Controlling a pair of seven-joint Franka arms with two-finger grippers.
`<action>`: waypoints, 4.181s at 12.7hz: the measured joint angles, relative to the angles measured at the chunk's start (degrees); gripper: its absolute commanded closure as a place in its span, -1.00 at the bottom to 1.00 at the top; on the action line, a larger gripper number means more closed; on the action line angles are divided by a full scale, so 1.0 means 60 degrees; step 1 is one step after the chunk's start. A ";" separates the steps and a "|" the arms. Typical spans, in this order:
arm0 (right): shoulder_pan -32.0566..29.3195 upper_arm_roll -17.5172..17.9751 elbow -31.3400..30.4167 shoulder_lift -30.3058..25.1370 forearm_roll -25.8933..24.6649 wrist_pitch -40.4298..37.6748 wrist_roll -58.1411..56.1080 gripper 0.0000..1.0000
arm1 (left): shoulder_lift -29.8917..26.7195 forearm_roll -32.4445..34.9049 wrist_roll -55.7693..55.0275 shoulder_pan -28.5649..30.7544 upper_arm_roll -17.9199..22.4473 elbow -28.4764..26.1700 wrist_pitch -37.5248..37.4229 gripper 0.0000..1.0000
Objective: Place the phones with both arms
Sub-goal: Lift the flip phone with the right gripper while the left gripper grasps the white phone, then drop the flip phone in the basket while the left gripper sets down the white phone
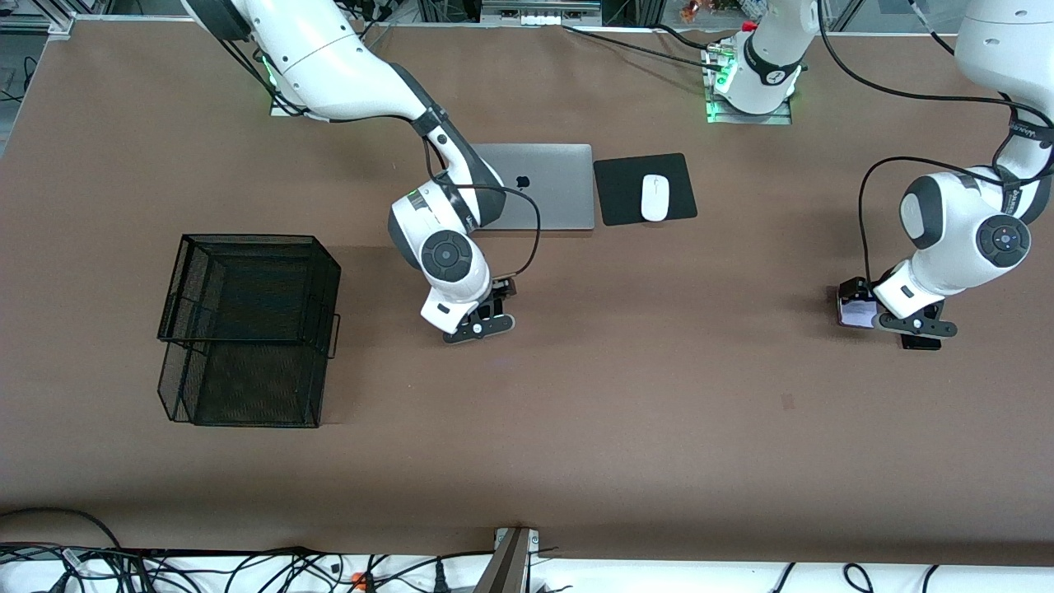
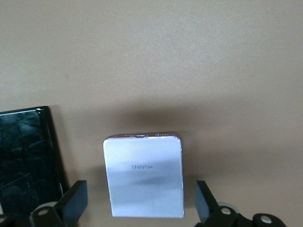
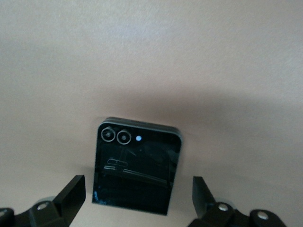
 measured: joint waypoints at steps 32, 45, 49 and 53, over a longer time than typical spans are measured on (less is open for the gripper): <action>0.0244 -0.4064 0.0197 -0.2997 -0.0044 -0.3391 -0.1143 1.00 | 0.0870 -0.0605 -0.2167 -0.0509 -0.1152 0.2811 -0.2678 1.00; -0.0554 -0.6174 -0.3437 -0.4202 0.0553 -0.1889 -0.5241 1.00 | 0.3485 -0.1099 -1.0532 -0.7074 -0.1263 0.6974 -0.2872 1.00; -0.0673 -0.6174 -0.4027 -0.4191 0.0863 -0.1454 -0.5354 -0.05 | 0.4985 -0.1100 -1.1096 -0.8357 -0.1167 0.9158 -0.2860 1.00; -0.0681 -0.6169 -0.4071 -0.4151 0.0927 -0.1443 -0.5354 -0.98 | 0.6162 -0.1100 -1.1888 -0.9383 -0.0581 1.0434 -0.2641 1.00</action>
